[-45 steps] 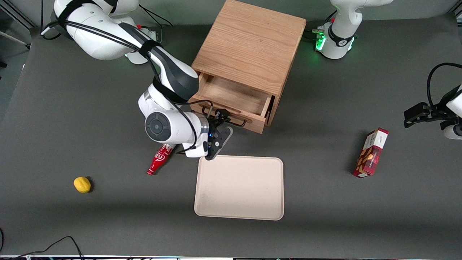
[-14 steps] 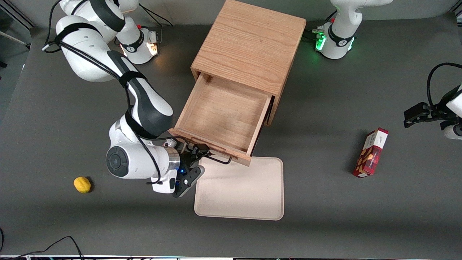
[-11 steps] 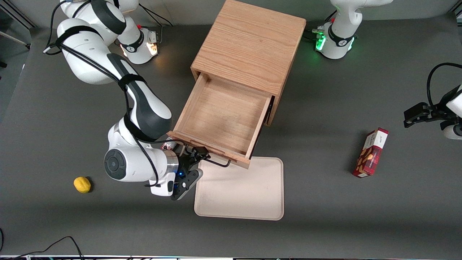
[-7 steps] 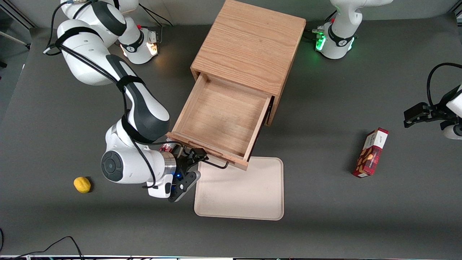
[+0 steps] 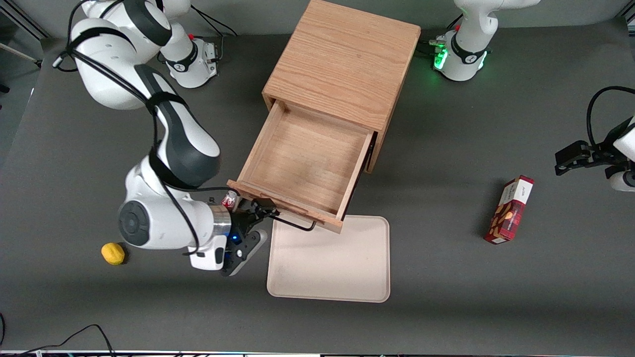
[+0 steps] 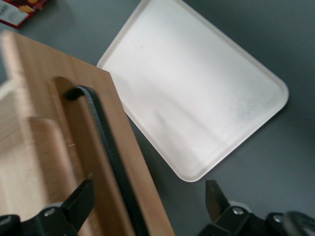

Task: Open upper drawer

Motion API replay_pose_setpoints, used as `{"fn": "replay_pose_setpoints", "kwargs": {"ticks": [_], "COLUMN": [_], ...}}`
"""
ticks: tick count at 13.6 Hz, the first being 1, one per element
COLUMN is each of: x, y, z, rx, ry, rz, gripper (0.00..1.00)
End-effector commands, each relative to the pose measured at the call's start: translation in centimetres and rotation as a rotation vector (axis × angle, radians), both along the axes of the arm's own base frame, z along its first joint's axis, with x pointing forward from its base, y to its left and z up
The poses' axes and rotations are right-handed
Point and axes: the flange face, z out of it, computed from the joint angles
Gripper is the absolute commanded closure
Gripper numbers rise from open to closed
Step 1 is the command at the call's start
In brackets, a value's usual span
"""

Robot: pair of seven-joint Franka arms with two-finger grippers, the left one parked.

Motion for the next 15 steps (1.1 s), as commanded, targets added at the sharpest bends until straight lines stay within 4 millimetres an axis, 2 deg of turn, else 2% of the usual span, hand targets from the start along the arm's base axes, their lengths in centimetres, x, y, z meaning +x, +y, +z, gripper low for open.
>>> {"fn": "replay_pose_setpoints", "kwargs": {"ticks": [1, 4, 6, 10, 13, 15], "x": [-1.3, -3.1, -3.3, -5.1, -6.6, -8.0], "y": [-2.2, -4.4, -8.0, -13.4, -18.7, -21.8], "z": [8.2, 12.9, 14.8, 18.4, 21.2, 21.9], "rx": [-0.028, -0.085, -0.183, -0.324, -0.373, -0.425], "ry": [-0.106, -0.121, -0.120, -0.116, -0.101, -0.028], "rz": [0.009, -0.020, -0.098, -0.253, -0.475, -0.512], "gripper": [0.00, 0.00, 0.00, 0.00, 0.00, 0.00]}}
